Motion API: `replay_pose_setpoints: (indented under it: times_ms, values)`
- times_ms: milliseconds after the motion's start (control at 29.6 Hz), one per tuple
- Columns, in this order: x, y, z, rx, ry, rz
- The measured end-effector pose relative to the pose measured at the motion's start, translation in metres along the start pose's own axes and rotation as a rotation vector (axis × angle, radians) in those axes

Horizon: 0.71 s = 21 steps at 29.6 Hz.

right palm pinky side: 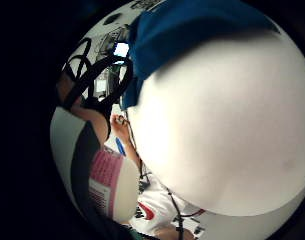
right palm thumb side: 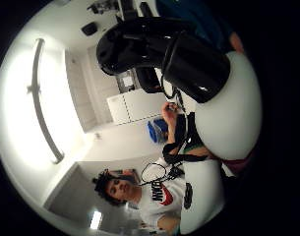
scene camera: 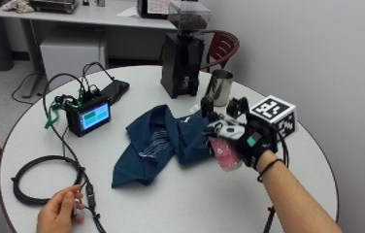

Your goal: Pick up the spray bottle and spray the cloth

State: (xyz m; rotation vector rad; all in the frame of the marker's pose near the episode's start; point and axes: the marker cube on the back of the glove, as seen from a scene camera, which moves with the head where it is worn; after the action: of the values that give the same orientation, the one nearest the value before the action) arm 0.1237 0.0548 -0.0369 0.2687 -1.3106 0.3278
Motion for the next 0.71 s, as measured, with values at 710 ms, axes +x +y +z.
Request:
replay_pose_setpoints:
  times_ms: [710]
  values:
    - [-0.088, 0.004, 0.073, -0.104, 0.053, -0.308]
